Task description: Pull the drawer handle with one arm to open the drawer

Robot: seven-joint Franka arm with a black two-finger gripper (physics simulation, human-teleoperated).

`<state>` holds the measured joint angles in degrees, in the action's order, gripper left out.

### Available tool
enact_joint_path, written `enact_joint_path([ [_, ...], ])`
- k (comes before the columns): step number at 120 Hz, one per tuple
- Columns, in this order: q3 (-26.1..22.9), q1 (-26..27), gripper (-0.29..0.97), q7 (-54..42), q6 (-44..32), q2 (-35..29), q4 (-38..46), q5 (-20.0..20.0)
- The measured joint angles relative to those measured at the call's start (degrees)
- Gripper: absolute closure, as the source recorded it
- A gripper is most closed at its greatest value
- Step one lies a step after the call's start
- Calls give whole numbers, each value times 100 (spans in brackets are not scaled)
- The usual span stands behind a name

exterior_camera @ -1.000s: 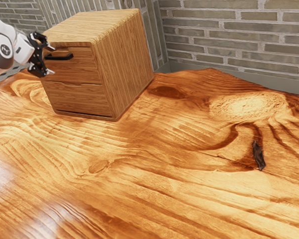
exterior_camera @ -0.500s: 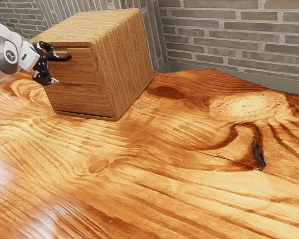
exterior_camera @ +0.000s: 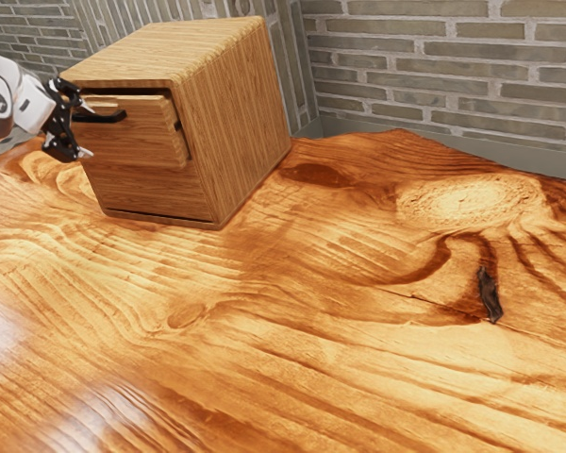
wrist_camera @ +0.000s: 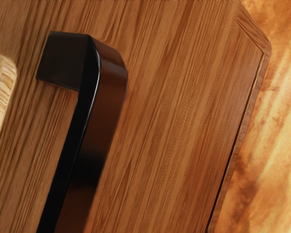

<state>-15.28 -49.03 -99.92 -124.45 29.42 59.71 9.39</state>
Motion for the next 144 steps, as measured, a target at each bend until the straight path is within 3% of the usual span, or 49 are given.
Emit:
enact_joint_path([
  [9, -125, -120, 8, 15, -12, -182, 210, 3],
  [27, -181, -214, 0, 46, -56, -378, 573, 2],
  [38, -185, -265, 4, 67, -93, -580, 798, 0],
  [67, -186, -274, -1, 113, -139, -867, 1214, 1],
  [144, -173, -441, 3, 165, -148, -1626, 2020, -12],
])
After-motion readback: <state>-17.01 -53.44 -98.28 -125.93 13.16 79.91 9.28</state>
